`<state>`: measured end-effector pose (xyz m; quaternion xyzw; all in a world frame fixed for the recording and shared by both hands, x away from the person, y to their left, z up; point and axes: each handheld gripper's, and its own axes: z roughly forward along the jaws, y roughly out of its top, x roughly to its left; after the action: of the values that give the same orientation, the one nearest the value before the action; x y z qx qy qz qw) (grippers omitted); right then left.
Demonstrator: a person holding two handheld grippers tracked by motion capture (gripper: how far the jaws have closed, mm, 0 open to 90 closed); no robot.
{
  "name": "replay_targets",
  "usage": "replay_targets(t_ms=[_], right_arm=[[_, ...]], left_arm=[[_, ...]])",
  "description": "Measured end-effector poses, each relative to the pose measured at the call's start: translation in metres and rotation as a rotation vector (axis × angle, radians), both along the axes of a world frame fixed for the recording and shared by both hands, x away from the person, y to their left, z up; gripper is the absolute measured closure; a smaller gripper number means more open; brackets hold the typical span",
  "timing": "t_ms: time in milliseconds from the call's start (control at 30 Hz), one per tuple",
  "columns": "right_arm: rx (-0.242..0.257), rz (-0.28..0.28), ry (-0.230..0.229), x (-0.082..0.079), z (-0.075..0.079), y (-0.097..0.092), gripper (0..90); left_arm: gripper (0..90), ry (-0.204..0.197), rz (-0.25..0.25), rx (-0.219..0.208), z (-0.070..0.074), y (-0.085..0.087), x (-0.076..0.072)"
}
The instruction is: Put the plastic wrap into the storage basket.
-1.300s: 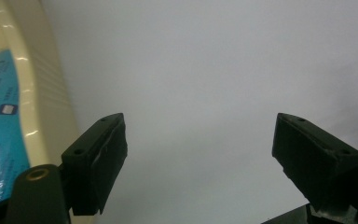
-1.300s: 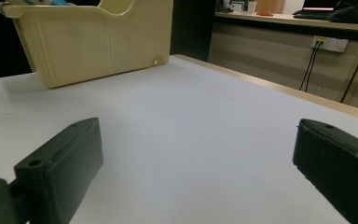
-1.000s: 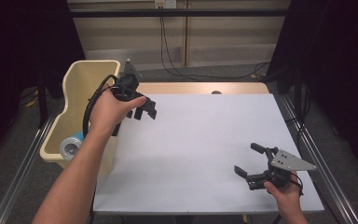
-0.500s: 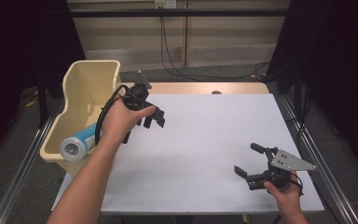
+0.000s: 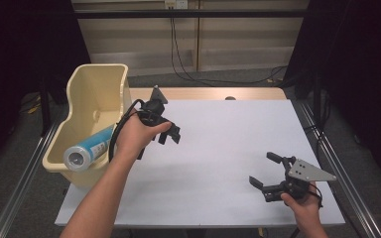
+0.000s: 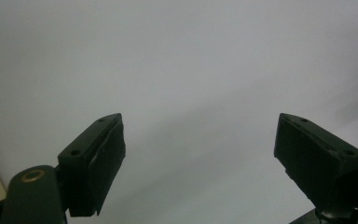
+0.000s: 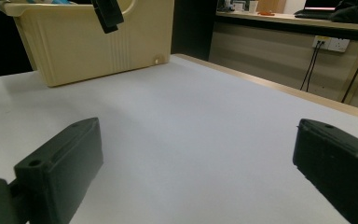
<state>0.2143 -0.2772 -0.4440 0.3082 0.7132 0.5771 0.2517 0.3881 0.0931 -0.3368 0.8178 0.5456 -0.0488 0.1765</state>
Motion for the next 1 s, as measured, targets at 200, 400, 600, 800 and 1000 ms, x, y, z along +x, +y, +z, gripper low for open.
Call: replay_targets(t_ms=[200, 400, 600, 800, 1000], right_arm=[[0.000, 0.001, 0.003, 0.000, 0.000, 0.000, 1.3], [0.001, 0.000, 0.003, 0.000, 0.000, 0.000, 1.3], [-0.001, 0.002, 0.003, 0.000, 0.000, 0.000, 1.3], [-0.002, 0.001, 0.003, 0.000, 0.000, 0.000, 1.3], [-0.001, 0.002, 0.004, 0.000, 0.000, 0.000, 1.2]], left_arm=[[16.3, 0.007, -0.005, 0.005, -0.013, 0.001, -0.002], [16.2, -0.017, -0.008, -0.007, -0.022, 0.003, -0.006], [16.2, -0.062, -0.017, -0.034, -0.033, 0.005, -0.015], [15.9, -0.068, -0.024, -0.034, -0.052, 0.008, -0.022], [15.9, -0.123, -0.028, -0.035, -0.061, 0.010, -0.028]])
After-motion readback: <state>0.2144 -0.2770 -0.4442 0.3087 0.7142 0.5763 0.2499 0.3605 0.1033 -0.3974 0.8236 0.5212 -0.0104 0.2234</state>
